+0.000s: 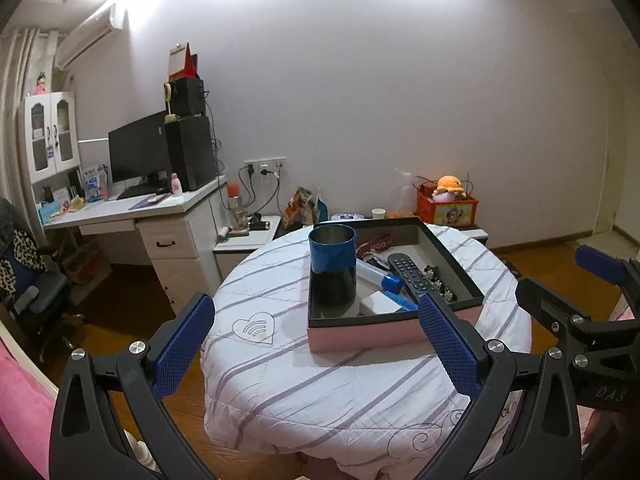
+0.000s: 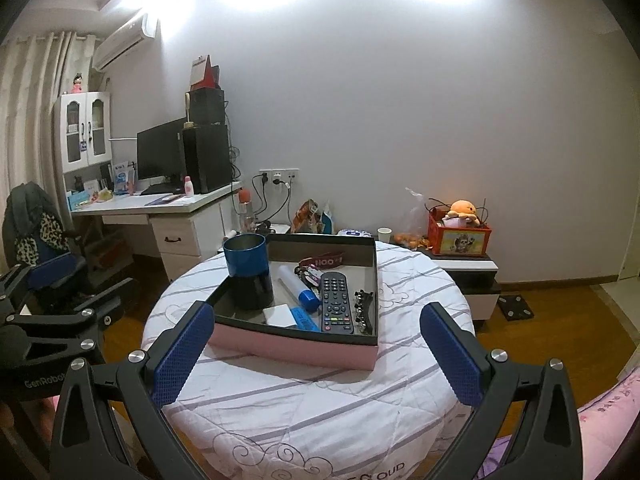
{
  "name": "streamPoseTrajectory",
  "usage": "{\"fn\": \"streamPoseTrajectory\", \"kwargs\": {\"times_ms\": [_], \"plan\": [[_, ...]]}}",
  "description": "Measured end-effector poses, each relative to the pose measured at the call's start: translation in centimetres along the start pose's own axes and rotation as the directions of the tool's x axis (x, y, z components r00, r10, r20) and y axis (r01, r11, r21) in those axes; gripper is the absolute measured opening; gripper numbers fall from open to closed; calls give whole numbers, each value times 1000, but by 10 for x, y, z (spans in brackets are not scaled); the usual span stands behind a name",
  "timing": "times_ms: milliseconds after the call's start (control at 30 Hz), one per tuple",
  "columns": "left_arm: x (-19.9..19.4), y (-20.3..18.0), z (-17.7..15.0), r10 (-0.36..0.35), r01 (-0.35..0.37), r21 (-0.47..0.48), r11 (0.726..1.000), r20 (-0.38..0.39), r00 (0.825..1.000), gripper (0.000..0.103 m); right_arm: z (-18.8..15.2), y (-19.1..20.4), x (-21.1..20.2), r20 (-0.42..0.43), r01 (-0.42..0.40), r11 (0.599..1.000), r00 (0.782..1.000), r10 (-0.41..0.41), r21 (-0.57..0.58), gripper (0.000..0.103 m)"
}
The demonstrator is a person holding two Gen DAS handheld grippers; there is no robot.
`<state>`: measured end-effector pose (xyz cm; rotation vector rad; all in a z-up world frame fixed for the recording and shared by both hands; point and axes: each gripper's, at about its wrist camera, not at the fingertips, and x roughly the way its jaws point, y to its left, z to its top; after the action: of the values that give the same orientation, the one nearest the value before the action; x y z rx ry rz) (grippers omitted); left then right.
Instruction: Organize rigid objects
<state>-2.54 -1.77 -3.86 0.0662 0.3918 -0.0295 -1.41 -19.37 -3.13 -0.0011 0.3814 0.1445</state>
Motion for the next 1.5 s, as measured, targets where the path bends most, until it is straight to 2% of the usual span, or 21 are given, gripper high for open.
{"fn": "streamPoseTrajectory", "kwargs": {"times_ms": [600,1000,1233,1367,1500], "plan": [[-19,-4,3,-11,11,-9,1000,55,998,103,3,3,-26,64,7,1000,998,-6,-18,103],[-21,-3,3,0,0,-7,1000,55,999,103,4,4,-27,71,9,1000,997,-7,-17,103],[-22,-6,3,-33,34,-2,999,59,998,103,5,5,-27,67,11,1000,998,-10,-21,103],[-22,-6,4,-78,79,-13,997,64,995,103,6,2,-31,74,20,1000,997,-18,-24,103],[-22,-9,6,-76,76,-7,997,70,995,103,6,-2,-33,79,26,999,997,-24,-21,103]]}}
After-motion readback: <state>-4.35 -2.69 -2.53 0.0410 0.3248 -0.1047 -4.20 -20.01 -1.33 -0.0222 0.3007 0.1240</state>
